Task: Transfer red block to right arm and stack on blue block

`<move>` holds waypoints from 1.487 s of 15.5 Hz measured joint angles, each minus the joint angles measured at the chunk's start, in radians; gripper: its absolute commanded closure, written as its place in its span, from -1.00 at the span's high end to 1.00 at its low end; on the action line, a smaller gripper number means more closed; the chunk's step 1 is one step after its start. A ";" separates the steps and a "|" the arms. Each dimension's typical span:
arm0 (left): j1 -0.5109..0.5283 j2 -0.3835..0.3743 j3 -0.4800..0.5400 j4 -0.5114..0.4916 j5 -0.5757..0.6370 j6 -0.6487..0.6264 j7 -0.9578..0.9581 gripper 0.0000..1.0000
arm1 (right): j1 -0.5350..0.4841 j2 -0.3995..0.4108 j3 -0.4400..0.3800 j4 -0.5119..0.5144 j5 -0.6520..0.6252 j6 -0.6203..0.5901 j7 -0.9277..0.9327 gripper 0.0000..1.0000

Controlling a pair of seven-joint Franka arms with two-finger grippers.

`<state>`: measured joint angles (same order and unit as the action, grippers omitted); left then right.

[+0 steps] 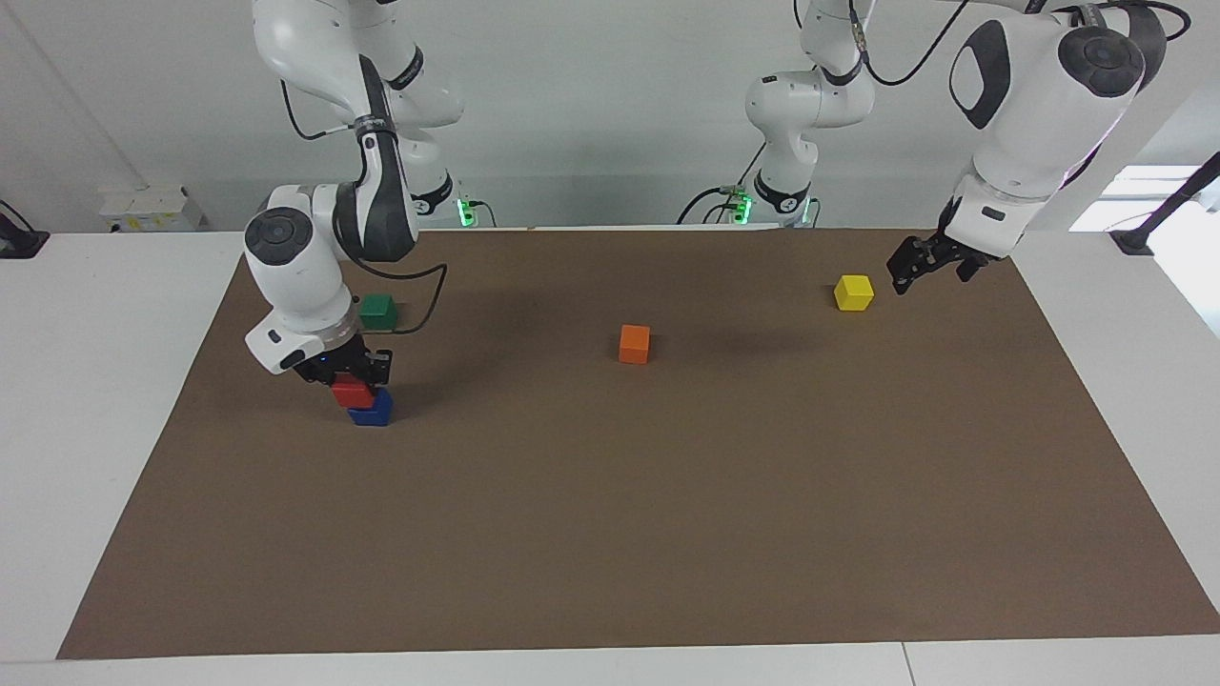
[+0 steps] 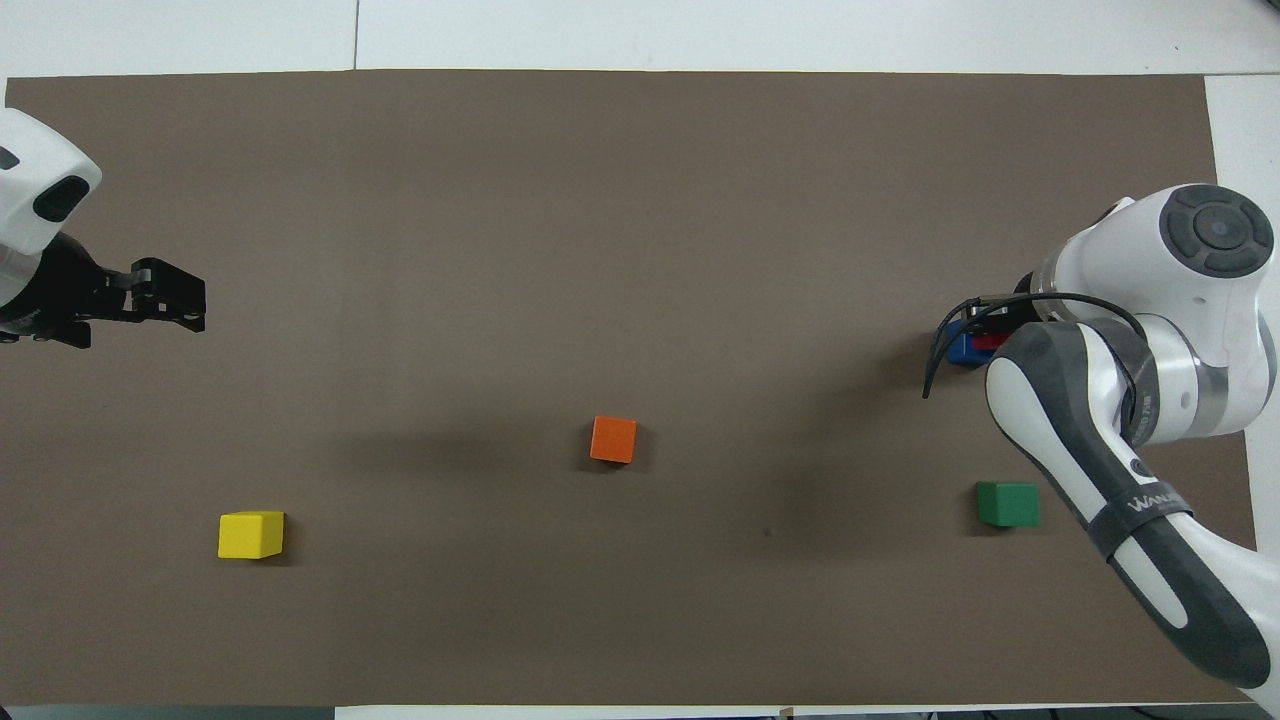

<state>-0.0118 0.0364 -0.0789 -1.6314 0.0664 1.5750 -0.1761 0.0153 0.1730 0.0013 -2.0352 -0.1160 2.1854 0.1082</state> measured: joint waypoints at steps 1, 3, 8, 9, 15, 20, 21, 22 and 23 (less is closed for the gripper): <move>-0.002 0.000 -0.001 0.003 0.000 0.000 0.004 1.00 | 0.000 0.005 0.000 -0.001 0.000 0.004 0.000 -1.00; -0.008 0.000 -0.005 0.012 0.000 0.000 0.014 1.00 | 0.000 0.011 0.000 -0.001 0.000 0.014 0.000 -1.00; -0.010 -0.001 -0.004 0.060 0.000 -0.003 0.064 1.00 | -0.001 0.012 0.000 -0.001 0.000 0.019 0.000 -1.00; -0.009 -0.001 0.000 0.063 0.000 -0.002 0.076 1.00 | -0.002 0.012 0.000 -0.002 0.000 0.019 0.000 -1.00; -0.007 0.001 0.033 0.064 -0.078 0.003 0.132 1.00 | -0.020 0.012 0.000 -0.009 0.038 0.019 -0.002 -1.00; -0.007 0.003 0.045 0.064 -0.102 0.002 0.166 1.00 | -0.020 0.012 0.002 -0.009 0.057 0.019 -0.002 0.99; -0.008 0.003 0.045 0.064 -0.102 0.002 0.168 1.00 | -0.020 0.012 0.002 -0.009 0.073 0.019 -0.003 1.00; -0.008 0.003 0.045 0.064 -0.102 0.002 0.169 1.00 | -0.020 0.012 0.002 -0.009 0.083 0.019 -0.003 1.00; -0.008 0.003 0.045 0.064 -0.101 0.002 0.170 1.00 | -0.020 0.012 0.002 -0.009 0.090 0.020 -0.003 1.00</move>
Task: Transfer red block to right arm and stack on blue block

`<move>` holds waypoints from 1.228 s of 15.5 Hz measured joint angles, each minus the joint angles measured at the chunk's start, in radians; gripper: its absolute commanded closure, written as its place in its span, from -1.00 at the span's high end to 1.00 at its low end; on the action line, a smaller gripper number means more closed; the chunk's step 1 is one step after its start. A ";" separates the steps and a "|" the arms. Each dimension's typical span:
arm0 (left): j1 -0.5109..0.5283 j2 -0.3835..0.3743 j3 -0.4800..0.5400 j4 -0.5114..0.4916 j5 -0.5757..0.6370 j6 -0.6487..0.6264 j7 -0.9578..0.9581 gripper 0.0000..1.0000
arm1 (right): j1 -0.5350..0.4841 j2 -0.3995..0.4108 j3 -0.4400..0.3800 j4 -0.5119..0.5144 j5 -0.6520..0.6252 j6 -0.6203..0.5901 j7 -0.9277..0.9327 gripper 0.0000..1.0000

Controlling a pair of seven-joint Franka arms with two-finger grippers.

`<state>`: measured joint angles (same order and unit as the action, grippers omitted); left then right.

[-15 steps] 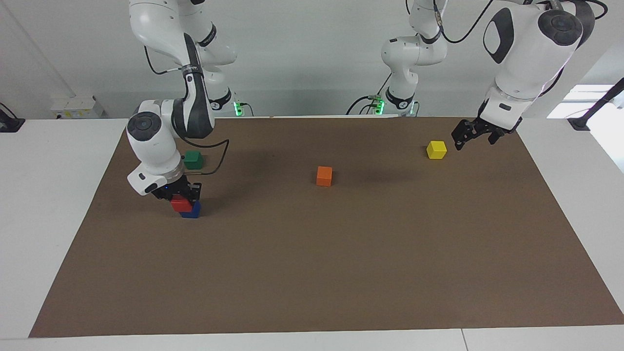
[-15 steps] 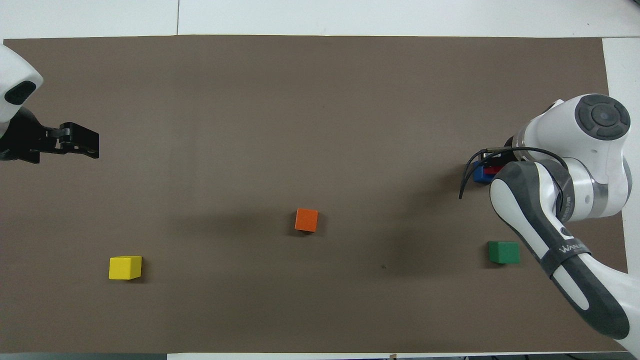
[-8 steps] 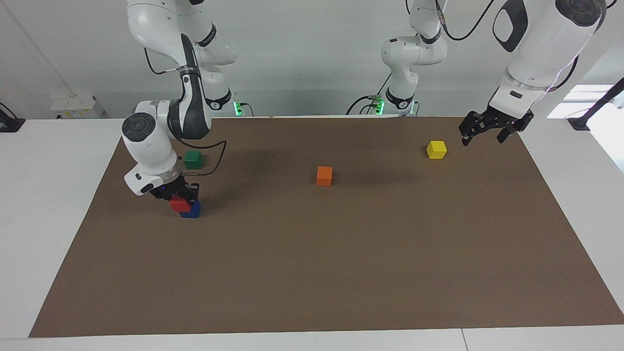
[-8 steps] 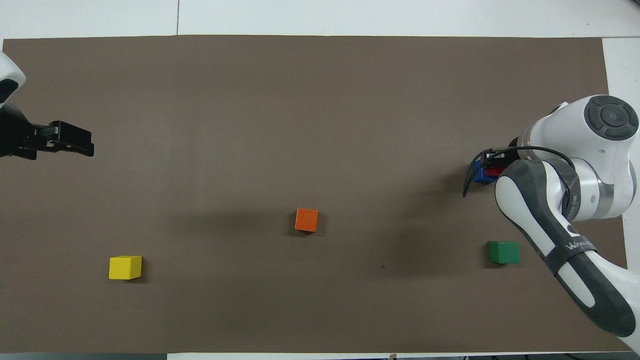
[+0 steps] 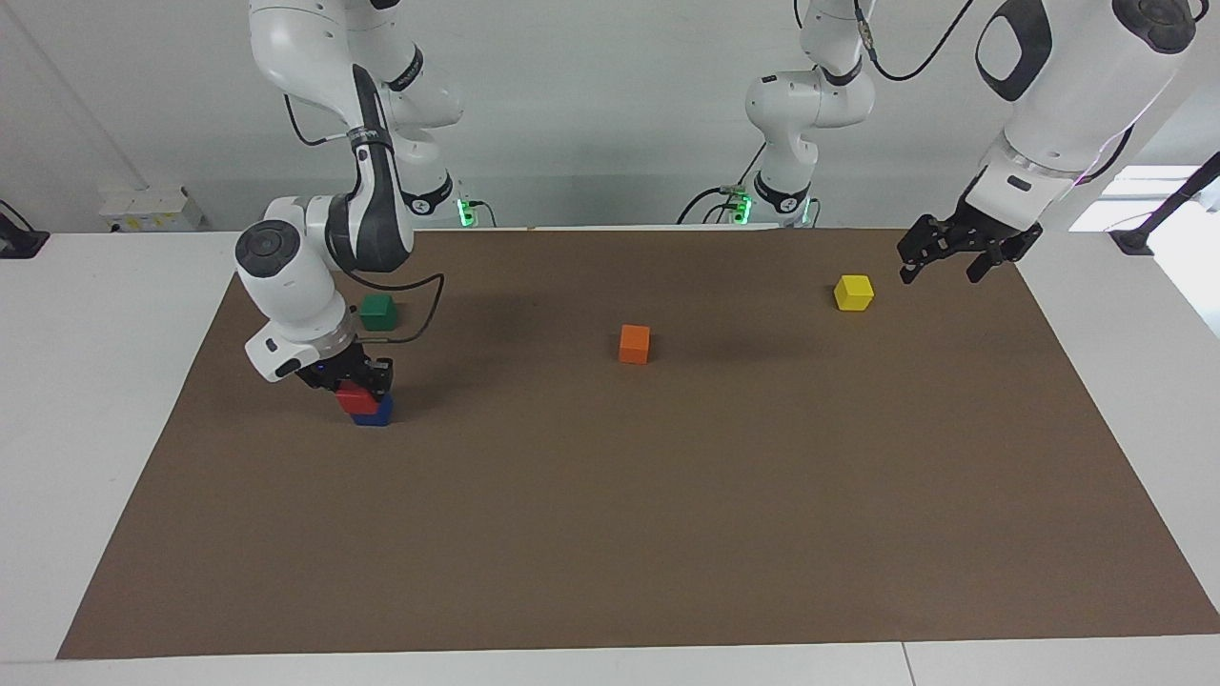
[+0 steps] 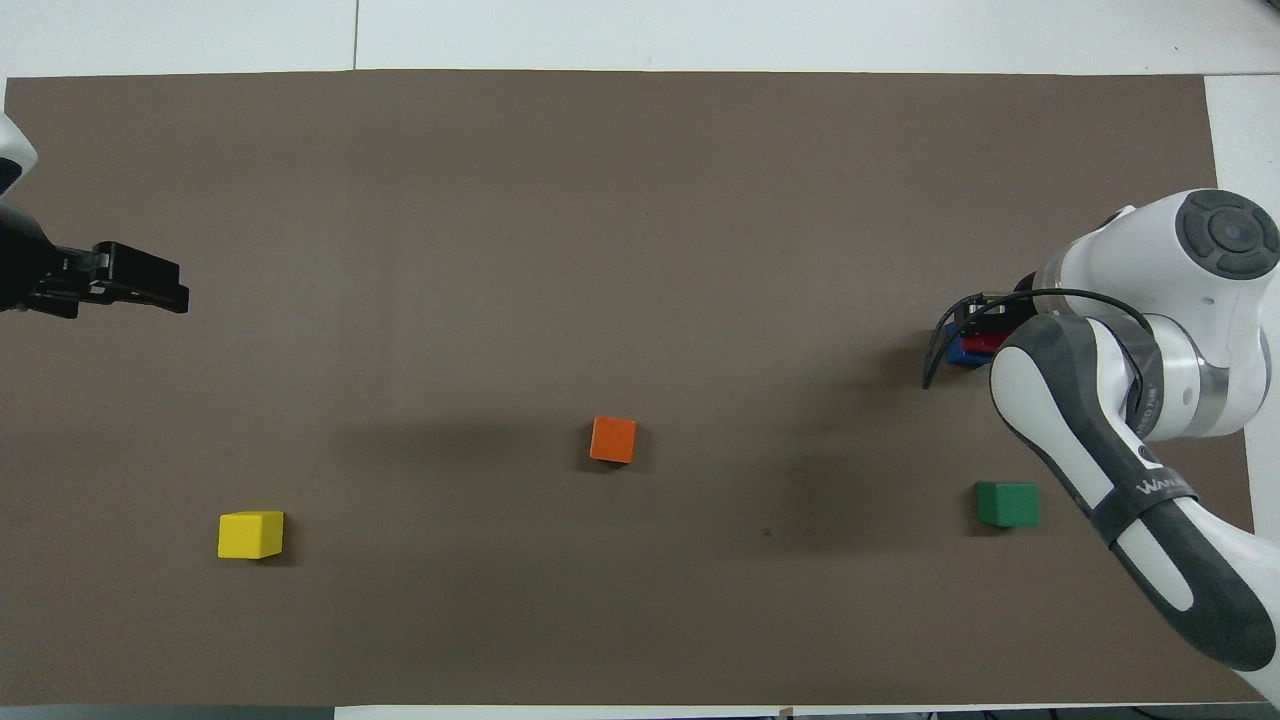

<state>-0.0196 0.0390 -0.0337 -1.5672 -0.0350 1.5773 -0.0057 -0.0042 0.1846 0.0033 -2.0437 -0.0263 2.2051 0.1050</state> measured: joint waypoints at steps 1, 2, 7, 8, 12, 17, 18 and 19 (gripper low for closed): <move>0.000 0.000 0.000 0.000 0.000 0.000 0.001 1.00 | 0.000 0.000 0.000 0.001 0.003 0.000 0.000 1.00; 0.000 0.000 0.000 0.000 0.000 0.000 0.001 1.00 | 0.000 0.000 0.000 0.002 0.003 0.000 -0.001 1.00; 0.001 0.000 0.001 0.000 0.001 0.000 0.001 1.00 | 0.000 -0.005 0.000 0.017 0.003 -0.001 -0.015 1.00; 0.001 0.000 0.004 0.000 0.001 0.000 0.001 1.00 | 0.000 -0.010 0.000 0.027 0.003 -0.008 -0.023 1.00; 0.003 -0.002 0.016 0.000 0.001 0.000 0.001 1.00 | 0.000 -0.060 -0.001 0.122 0.003 -0.134 -0.115 1.00; 0.003 -0.003 0.016 0.000 0.001 0.000 0.001 1.00 | -0.008 -0.146 -0.009 0.242 0.003 -0.293 -0.168 1.00; 0.003 -0.003 0.016 0.000 0.001 0.000 0.001 1.00 | -0.008 -0.162 -0.008 0.268 0.003 -0.348 -0.169 1.00; 0.003 -0.003 0.016 0.000 0.001 0.000 0.001 1.00 | -0.008 -0.176 -0.008 0.299 0.003 -0.414 -0.169 1.00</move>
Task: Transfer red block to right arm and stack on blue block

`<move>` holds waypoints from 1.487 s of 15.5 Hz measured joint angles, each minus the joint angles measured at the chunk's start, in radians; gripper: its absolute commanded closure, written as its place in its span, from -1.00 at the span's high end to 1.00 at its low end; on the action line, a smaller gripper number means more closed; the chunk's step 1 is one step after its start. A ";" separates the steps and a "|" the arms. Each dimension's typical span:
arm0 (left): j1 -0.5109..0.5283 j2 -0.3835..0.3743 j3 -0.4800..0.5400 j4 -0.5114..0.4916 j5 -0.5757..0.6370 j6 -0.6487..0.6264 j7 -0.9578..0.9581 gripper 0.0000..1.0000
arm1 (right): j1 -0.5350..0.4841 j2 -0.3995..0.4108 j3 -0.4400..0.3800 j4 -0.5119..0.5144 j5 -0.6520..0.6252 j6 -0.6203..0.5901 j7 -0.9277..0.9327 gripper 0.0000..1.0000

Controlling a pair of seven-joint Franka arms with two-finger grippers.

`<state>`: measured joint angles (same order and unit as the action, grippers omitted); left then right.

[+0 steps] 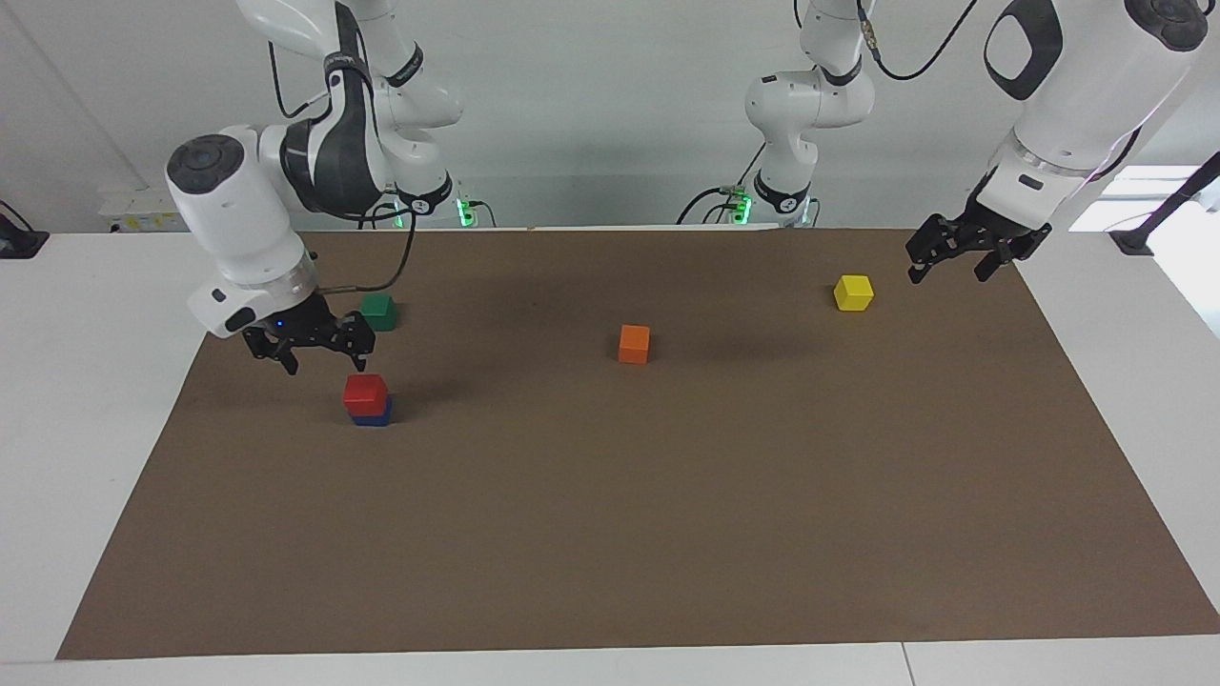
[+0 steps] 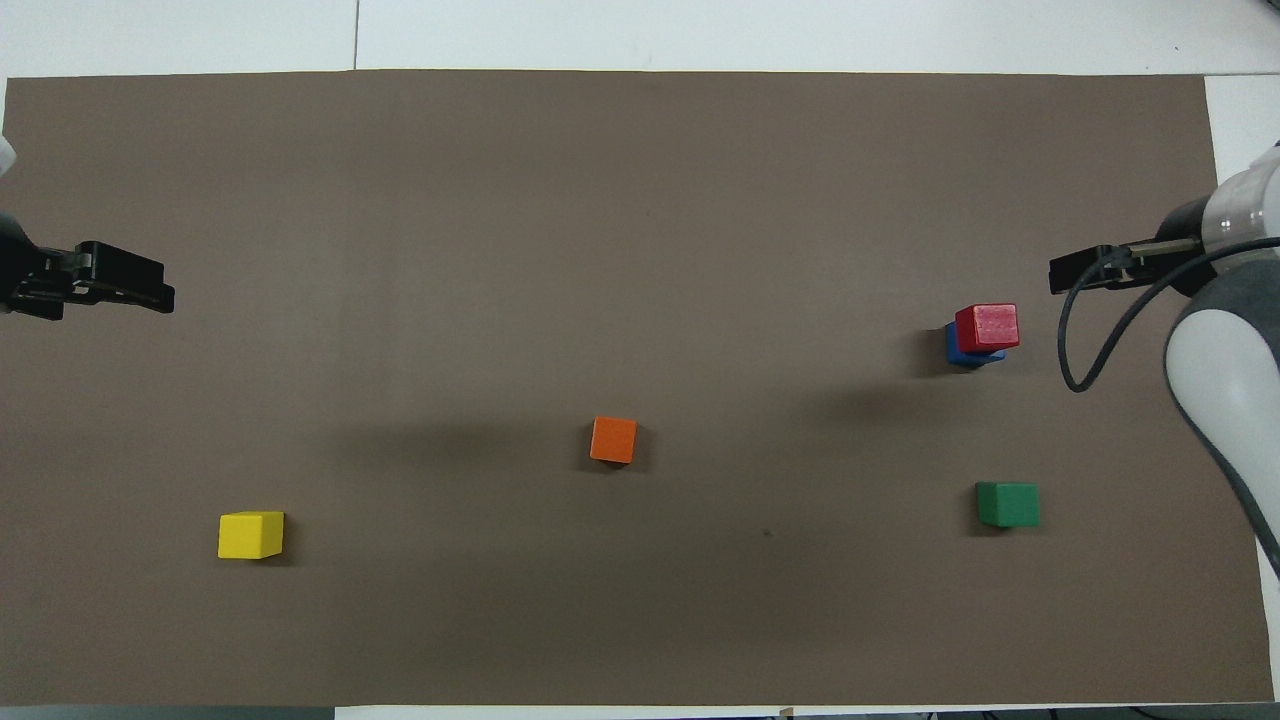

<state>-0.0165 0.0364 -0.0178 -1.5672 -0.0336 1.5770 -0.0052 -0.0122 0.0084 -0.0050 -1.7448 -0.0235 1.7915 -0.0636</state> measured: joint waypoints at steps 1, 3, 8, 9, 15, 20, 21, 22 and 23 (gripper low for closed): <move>0.000 0.000 0.000 0.000 0.000 0.000 0.000 1.00 | 0.000 -0.011 0.000 0.031 0.000 -0.065 0.000 1.00; 0.000 0.000 0.000 0.000 0.000 0.000 0.000 1.00 | 0.000 -0.024 -0.001 0.081 0.000 -0.154 0.000 1.00; 0.000 0.000 0.000 0.000 0.000 0.000 0.000 1.00 | -0.018 -0.026 -0.008 0.136 0.000 -0.196 -0.002 1.00; 0.000 0.000 0.000 0.000 0.000 0.000 0.000 1.00 | -0.021 -0.026 -0.008 0.151 -0.002 -0.219 -0.003 1.00; 0.000 0.000 0.000 0.000 0.000 0.000 0.000 1.00 | -0.021 -0.050 -0.009 0.151 -0.003 -0.298 -0.004 1.00; 0.000 0.000 0.000 0.000 0.000 0.000 0.000 1.00 | -0.022 -0.148 -0.017 0.030 -0.003 -0.265 -0.004 1.00; 0.000 0.000 0.000 0.000 0.000 0.000 0.000 1.00 | -0.022 -0.153 -0.019 0.027 -0.003 -0.251 -0.004 1.00; 0.000 0.000 0.000 0.000 0.000 0.000 0.000 1.00 | -0.022 -0.153 -0.020 0.028 -0.003 -0.245 -0.004 1.00; 0.000 0.000 0.000 0.000 0.000 0.000 0.000 1.00 | -0.022 -0.153 -0.021 0.029 -0.003 -0.244 -0.004 1.00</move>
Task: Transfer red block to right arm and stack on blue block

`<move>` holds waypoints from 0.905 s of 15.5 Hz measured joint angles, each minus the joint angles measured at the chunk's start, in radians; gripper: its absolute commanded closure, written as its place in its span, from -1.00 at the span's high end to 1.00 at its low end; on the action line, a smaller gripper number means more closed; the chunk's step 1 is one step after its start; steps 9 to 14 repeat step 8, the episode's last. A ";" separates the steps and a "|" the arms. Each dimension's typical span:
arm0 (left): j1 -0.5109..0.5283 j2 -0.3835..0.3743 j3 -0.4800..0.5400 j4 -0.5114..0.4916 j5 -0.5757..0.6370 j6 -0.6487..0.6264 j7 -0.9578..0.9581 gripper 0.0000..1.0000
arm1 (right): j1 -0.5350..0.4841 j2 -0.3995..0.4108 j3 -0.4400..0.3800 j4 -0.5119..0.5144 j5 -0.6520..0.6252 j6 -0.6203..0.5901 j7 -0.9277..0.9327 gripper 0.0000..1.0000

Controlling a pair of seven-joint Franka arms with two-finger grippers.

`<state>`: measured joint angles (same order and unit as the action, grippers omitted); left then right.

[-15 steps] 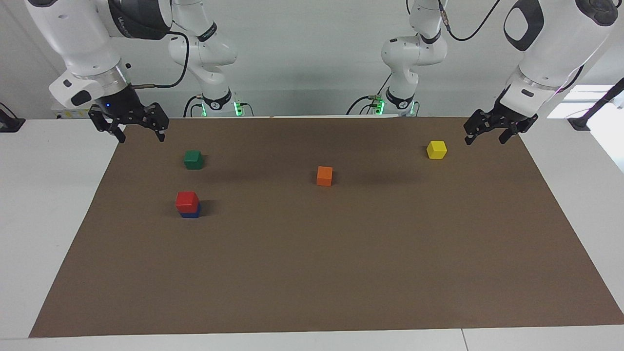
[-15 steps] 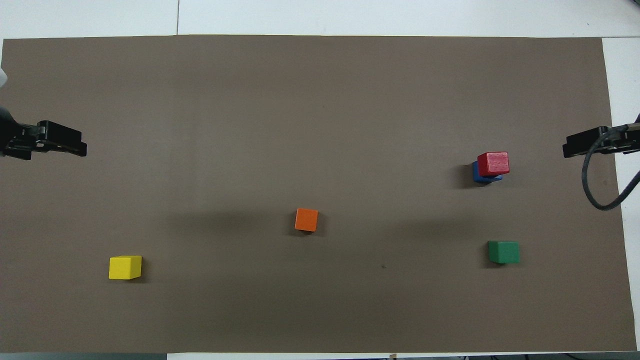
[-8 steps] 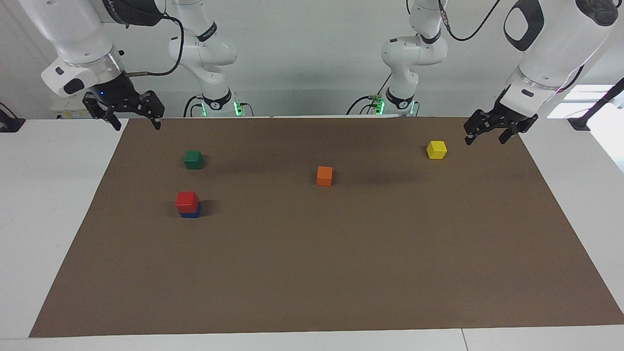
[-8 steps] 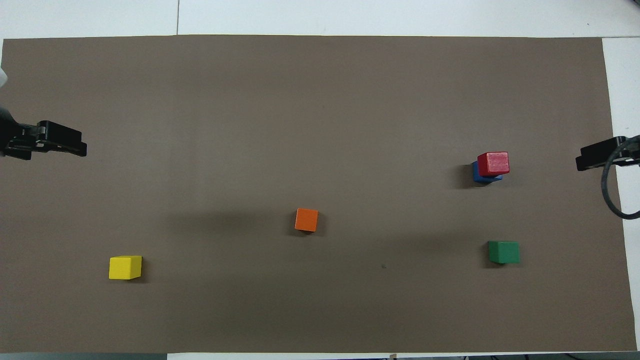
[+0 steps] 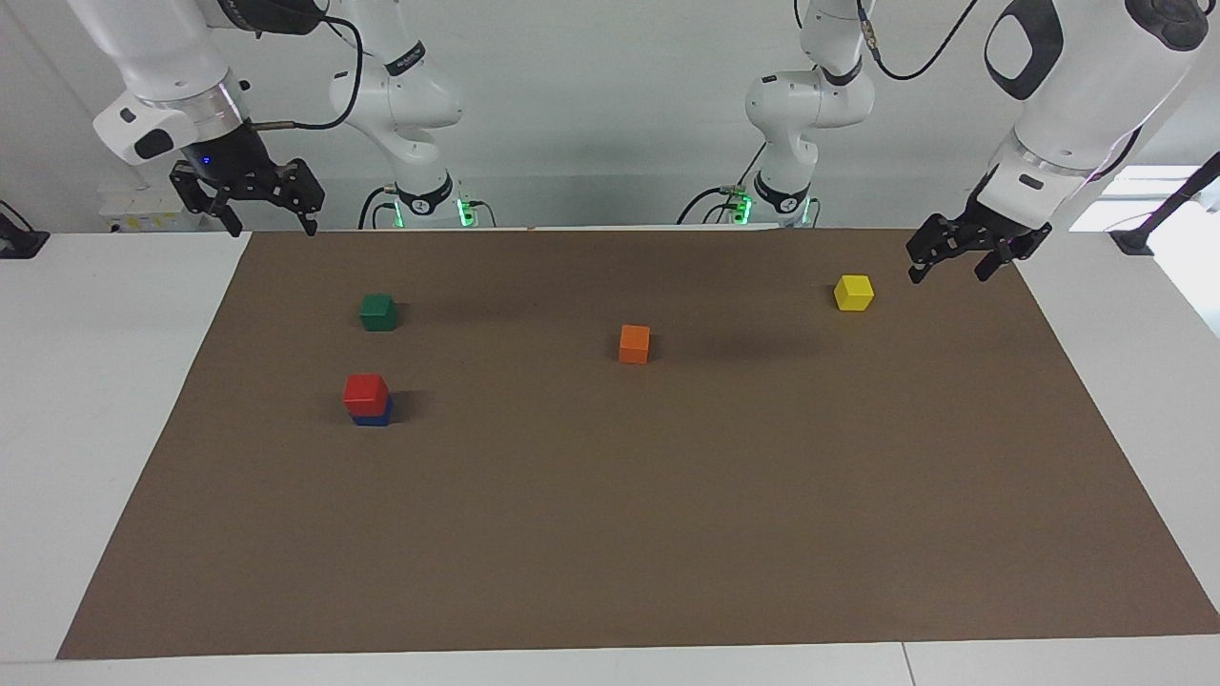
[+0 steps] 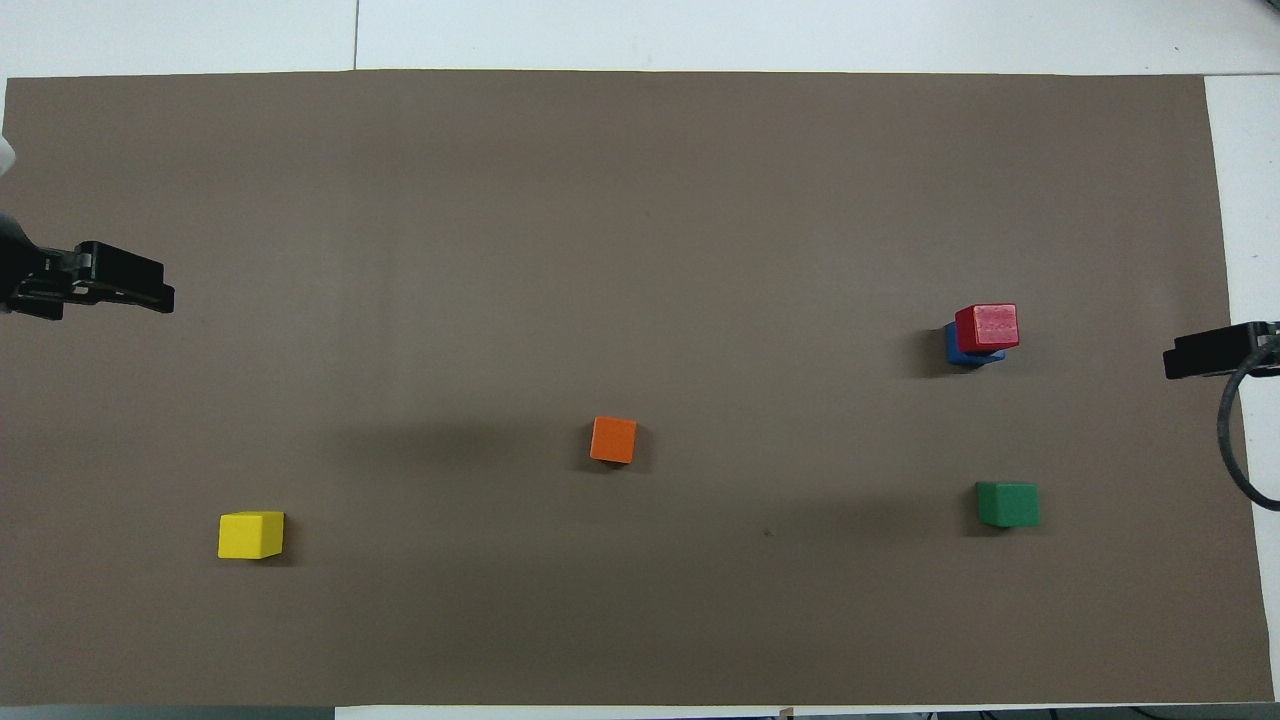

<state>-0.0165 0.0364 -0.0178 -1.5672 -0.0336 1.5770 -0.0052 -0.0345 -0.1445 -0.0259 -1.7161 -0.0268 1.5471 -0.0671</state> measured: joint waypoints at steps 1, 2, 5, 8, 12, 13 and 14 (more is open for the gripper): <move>0.000 0.000 0.000 0.000 0.000 0.000 0.000 1.00 | 0.000 0.001 0.000 0.000 0.000 -0.003 0.000 1.00; 0.000 0.000 0.000 0.000 0.000 0.000 0.000 1.00 | -0.001 0.001 -0.001 0.000 -0.001 -0.010 0.000 1.00; 0.000 0.000 0.000 0.000 0.000 0.000 0.000 1.00 | -0.003 0.002 -0.001 0.000 -0.005 -0.018 0.000 1.00; 0.000 0.000 0.000 0.000 0.000 0.000 0.000 1.00 | -0.003 0.002 -0.002 0.000 -0.005 -0.018 0.000 1.00; 0.000 0.000 0.000 0.000 0.000 0.000 0.000 1.00 | -0.003 0.002 -0.002 0.000 -0.005 -0.018 0.000 1.00; 0.000 0.000 0.000 0.000 0.000 0.000 0.000 1.00 | -0.003 0.002 -0.002 0.000 -0.005 -0.018 0.000 1.00; 0.000 0.000 0.000 0.000 0.000 0.000 0.000 1.00 | -0.003 0.002 -0.002 0.000 -0.005 -0.018 0.000 1.00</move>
